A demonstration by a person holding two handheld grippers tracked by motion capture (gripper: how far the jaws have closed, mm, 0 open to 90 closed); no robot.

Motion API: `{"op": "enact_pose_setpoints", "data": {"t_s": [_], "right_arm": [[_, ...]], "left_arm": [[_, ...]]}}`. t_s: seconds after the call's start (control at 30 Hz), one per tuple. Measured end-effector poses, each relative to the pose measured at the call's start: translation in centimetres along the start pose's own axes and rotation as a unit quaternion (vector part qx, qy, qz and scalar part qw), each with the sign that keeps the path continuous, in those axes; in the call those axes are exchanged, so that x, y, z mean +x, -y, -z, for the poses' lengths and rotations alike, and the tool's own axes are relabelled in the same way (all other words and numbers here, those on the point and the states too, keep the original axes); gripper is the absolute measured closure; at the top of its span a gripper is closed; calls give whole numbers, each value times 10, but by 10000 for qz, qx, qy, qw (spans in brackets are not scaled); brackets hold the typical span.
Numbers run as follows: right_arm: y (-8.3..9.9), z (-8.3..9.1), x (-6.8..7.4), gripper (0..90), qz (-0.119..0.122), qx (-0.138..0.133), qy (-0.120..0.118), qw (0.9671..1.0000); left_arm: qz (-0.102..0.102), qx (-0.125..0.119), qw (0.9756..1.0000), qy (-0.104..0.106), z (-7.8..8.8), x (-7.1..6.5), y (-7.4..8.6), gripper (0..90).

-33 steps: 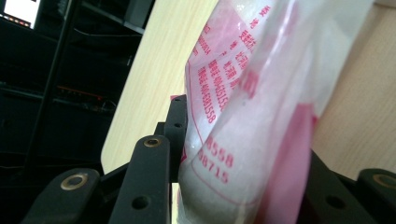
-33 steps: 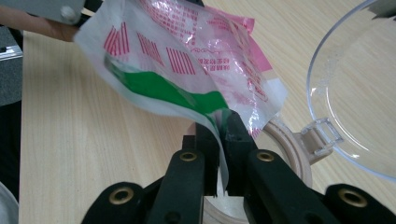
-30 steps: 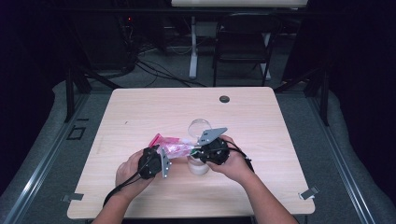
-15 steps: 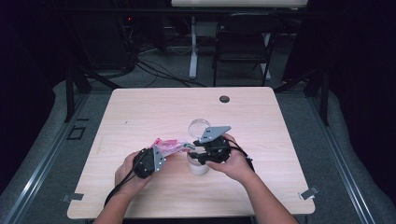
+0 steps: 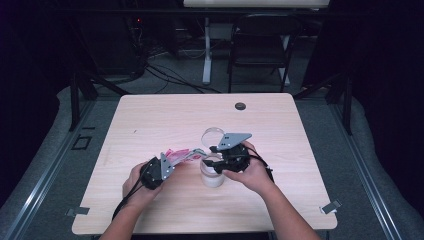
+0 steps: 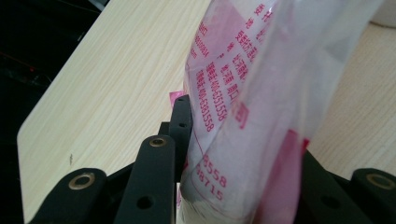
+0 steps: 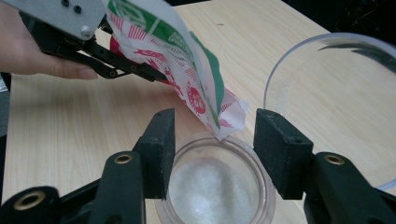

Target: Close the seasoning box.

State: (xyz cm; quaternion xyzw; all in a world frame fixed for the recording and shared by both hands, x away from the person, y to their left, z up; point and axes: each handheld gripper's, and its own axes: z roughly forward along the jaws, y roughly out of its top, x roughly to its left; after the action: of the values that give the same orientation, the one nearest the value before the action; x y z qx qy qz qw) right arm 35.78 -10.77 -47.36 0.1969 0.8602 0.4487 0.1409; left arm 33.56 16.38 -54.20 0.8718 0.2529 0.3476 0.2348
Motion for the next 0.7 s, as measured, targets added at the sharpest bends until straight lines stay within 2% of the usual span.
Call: {"op": "enact_pose_setpoints", "data": {"t_s": [0.13,0.23,0.4,0.47,0.53,0.6,0.7], "right_arm": [[0,1,-2,488,-10,-54,49,10000],[0,3,-3,494,-57,-84,103,9999],[0,4,-4,472,-141,-36,199,9997],[0,4,-4,493,-184,-2,159,9997],[0,3,-4,491,-211,-4,176,9996],[0,4,-5,491,-193,24,195,9996],[-1,4,-6,487,-237,-42,220,9995]], "left_arm": [[252,-15,9996,128,-1,5,4,726],[364,-27,9992,141,0,9,6,727],[665,-121,9976,140,3,17,11,728],[805,-150,9965,151,5,22,14,728],[1038,-213,9942,174,5,26,18,729],[1181,-233,9926,180,4,30,21,728],[1393,-218,9899,118,6,37,27,729]]}}
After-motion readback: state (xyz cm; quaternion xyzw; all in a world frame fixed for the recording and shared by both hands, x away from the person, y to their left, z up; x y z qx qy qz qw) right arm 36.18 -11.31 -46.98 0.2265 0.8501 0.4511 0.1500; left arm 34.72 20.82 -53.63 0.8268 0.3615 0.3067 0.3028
